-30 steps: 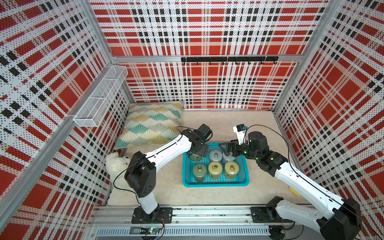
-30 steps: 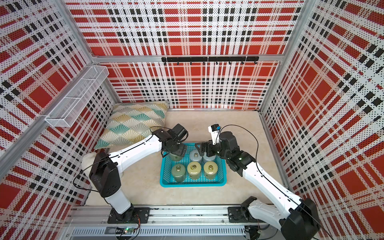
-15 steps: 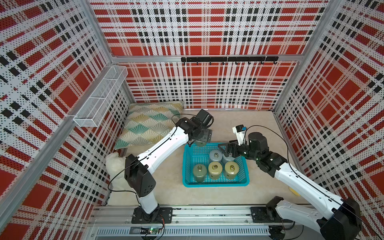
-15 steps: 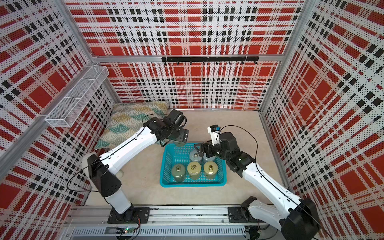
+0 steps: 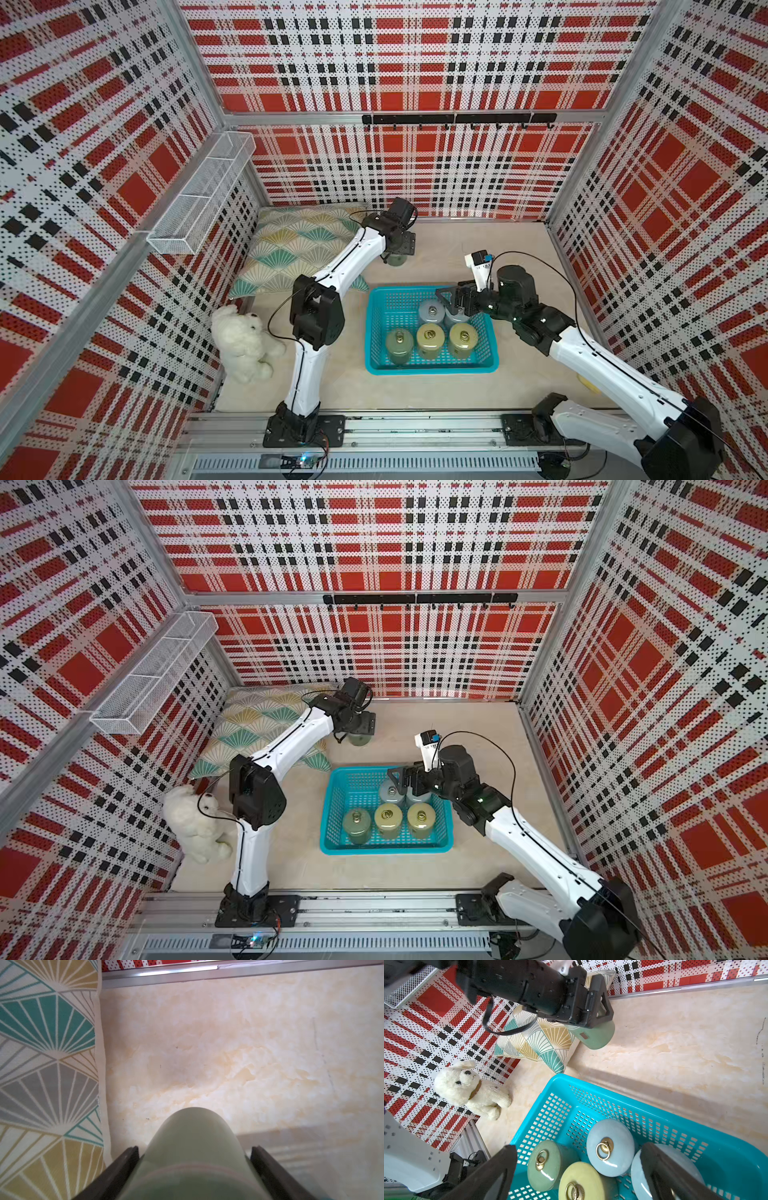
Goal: Take the tea canister out of the basket
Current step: Place the tea canister at the center of the board.
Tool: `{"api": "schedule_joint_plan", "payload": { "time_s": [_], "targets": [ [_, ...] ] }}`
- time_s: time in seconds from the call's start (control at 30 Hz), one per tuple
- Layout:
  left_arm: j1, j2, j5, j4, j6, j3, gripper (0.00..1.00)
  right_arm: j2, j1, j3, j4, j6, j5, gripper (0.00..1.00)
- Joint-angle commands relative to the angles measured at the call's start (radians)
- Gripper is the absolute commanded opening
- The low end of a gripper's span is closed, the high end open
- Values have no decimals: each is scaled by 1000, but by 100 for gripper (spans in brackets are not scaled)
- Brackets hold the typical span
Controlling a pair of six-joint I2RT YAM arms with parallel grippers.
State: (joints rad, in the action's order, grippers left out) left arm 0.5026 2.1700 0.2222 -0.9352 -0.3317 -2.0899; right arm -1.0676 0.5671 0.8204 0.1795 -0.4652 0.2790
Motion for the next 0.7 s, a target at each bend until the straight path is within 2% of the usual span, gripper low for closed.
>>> {"api": "schedule_joint_plan", "payload": {
  "time_s": [0.0, 0.27, 0.67],
  "targets": [
    [-30, 42, 23, 65, 16, -46, 59, -5, 5, -4, -29, -3, 13, 100],
    [-51, 114, 3, 119, 23, 22, 59, -33, 5, -4, -34, -2, 7, 100],
    [-53, 131, -34, 190, 26, 141, 61, -65, 7, -1, -37, -3, 5, 100]
  ]
}}
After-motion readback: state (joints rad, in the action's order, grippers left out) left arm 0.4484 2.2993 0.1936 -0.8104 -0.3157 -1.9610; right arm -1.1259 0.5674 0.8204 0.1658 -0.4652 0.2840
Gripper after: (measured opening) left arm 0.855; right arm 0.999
